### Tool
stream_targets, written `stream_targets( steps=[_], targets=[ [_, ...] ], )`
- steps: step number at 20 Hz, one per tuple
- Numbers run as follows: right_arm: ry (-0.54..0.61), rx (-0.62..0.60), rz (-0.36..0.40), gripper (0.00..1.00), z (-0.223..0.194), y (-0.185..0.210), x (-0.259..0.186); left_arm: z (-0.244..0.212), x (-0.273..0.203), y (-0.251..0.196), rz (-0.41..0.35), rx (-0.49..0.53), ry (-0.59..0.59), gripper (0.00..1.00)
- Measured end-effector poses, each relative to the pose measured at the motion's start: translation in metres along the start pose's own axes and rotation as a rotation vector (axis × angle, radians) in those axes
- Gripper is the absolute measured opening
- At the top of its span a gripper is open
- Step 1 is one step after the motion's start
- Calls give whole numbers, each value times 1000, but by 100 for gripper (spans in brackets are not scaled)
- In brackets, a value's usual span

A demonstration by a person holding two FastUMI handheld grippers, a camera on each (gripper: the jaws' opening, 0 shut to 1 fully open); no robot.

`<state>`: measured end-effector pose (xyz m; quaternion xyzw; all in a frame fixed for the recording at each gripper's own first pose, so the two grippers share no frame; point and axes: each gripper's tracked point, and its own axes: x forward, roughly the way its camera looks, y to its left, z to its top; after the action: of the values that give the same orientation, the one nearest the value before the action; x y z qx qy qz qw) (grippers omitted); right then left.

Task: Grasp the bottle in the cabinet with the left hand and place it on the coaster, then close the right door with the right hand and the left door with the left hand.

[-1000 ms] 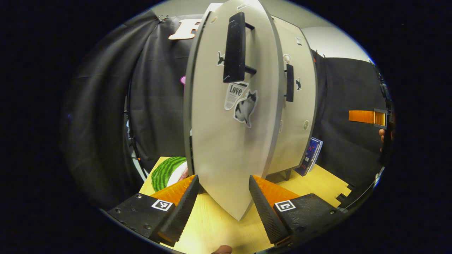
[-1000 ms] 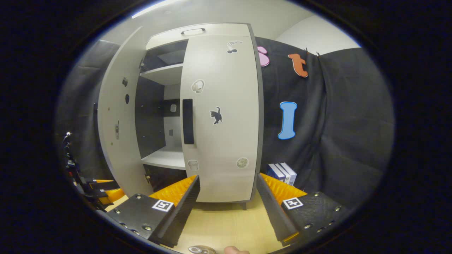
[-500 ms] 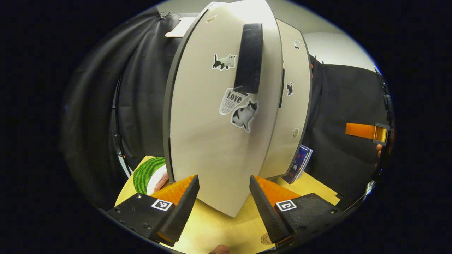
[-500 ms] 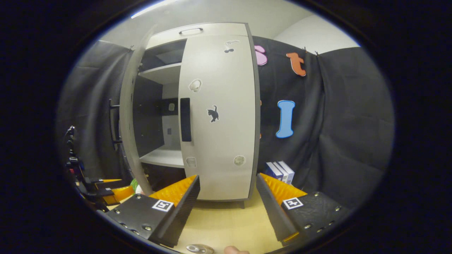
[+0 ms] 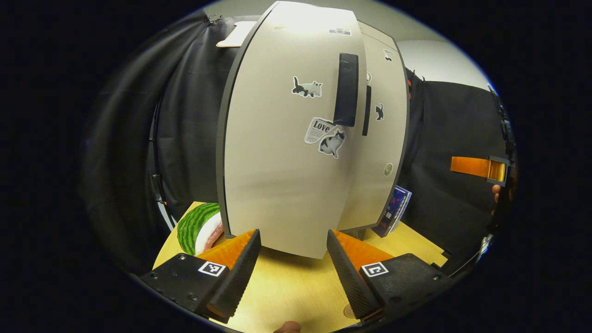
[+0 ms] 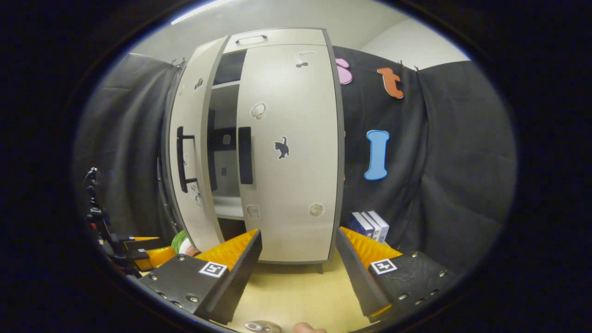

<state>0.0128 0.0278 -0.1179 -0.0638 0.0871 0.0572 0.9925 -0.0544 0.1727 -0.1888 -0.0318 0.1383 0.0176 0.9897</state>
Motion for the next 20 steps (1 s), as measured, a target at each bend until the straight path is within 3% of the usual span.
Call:
stream_targets(
  steps=[10,13,15,16,19,20],
  targets=[
    [12,2,-2,94,-5,-2,3,-1,-2,-2,-26,26,5,91],
    [13,2,1,100,-6,-1,3,0,-2,-1,-21,31,4,91],
    [9,1,2,100,-4,-1,4,2,-1,-1,-9,26,0,91],
    [4,1,1,94,-2,-1,4,4,-2,-1,-3,21,-8,92],
    [-24,17,2,93,14,-3,5,33,-6,-9,6,19,-43,92],
    [-42,27,7,97,24,-3,6,54,-4,-15,12,26,-64,87]
  ],
)
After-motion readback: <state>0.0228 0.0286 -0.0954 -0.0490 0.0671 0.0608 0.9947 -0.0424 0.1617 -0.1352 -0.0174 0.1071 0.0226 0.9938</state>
